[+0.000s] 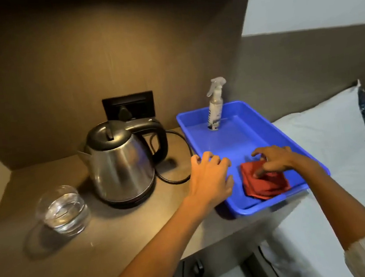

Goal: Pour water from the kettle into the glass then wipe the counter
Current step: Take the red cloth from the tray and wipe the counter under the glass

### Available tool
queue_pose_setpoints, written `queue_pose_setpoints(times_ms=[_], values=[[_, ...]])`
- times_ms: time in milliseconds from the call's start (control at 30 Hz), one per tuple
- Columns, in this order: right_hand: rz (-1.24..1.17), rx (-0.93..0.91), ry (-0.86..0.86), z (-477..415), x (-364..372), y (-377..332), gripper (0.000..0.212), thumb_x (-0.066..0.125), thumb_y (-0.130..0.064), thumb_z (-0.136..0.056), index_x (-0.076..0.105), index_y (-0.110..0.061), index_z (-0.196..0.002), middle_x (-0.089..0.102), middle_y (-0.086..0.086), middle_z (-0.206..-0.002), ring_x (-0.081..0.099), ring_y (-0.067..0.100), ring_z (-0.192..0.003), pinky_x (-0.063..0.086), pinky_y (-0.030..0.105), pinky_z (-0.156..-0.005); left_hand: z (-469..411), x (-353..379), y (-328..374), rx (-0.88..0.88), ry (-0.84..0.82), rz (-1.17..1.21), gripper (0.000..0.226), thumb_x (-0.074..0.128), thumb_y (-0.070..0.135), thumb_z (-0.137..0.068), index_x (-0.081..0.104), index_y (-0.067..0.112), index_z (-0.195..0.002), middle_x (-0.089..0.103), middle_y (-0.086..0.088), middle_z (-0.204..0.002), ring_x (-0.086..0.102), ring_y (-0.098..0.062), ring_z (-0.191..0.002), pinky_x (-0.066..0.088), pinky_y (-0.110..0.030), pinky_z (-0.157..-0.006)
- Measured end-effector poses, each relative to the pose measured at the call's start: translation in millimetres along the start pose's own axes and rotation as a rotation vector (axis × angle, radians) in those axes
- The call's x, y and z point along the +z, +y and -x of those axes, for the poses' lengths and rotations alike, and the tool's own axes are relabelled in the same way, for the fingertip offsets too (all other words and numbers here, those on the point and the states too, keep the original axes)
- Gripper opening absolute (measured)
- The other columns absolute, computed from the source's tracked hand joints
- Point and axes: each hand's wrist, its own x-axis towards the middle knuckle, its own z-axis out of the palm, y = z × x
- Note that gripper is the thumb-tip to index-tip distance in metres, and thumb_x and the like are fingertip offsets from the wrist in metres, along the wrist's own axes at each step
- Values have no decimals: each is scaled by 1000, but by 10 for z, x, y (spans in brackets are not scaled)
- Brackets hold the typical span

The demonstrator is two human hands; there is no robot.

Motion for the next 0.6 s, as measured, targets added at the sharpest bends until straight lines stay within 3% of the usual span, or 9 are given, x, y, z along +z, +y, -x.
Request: queue_pose_setpoints(times_ms=[100, 167, 300, 400, 500, 600], values=[[-131, -70, -44, 40, -65, 79, 32, 86, -45, -64, 67, -26, -81, 62, -4, -88, 57, 23, -95, 43, 37, -81, -33, 72, 123, 34, 14, 65, 33, 59, 33, -87, 65, 17, -115, 65, -6, -109, 49, -30, -121, 32, -46, -92], [-294, -174, -50, 155, -135, 55, 32, 90, -33, -64, 65, -15, -72, 62, 1, -77, 58, 21, -79, 46, 37, -69, -3, 45, 152, 22, 99, 157, 33, 64, 36, -85, 66, 17, -112, 65, -4, -112, 52, -29, -120, 35, -44, -90], [-652, -423, 48, 522, -433, -235, 37, 90, -34, -66, 65, -11, -82, 67, 7, -72, 62, 12, -64, 49, 24, -53, 126, -177, 138, -86, 249, 346, 59, 65, 63, -78, 58, 25, -123, 62, 8, -124, 52, -12, -122, 31, -36, -104], [-891, -559, 1, 726, -582, -618, 28, 84, -37, -72, 68, -18, -85, 73, 3, -77, 70, 13, -70, 52, 21, -55, 279, -424, 30, -220, 216, 549, 69, 66, 68, -74, 49, 35, -132, 63, 19, -125, 55, -2, -119, 24, -36, -114], [-910, -606, -38, 775, -463, -1062, 26, 81, -37, -76, 71, -20, -93, 76, 4, -89, 72, 17, -80, 57, 26, -64, 586, -585, -258, -316, 262, 762, 58, 75, 46, -75, 57, 34, -129, 71, 17, -115, 66, -3, -104, 51, -37, -97], [-857, -653, -102, 775, -115, -1511, 31, 80, -29, -79, 68, -21, -107, 72, 4, -104, 68, 20, -97, 59, 32, -80, 1076, -652, -519, -524, 285, 730, 51, 75, 39, -72, 61, 44, -120, 72, 21, -108, 67, 3, -99, 56, -36, -90]])
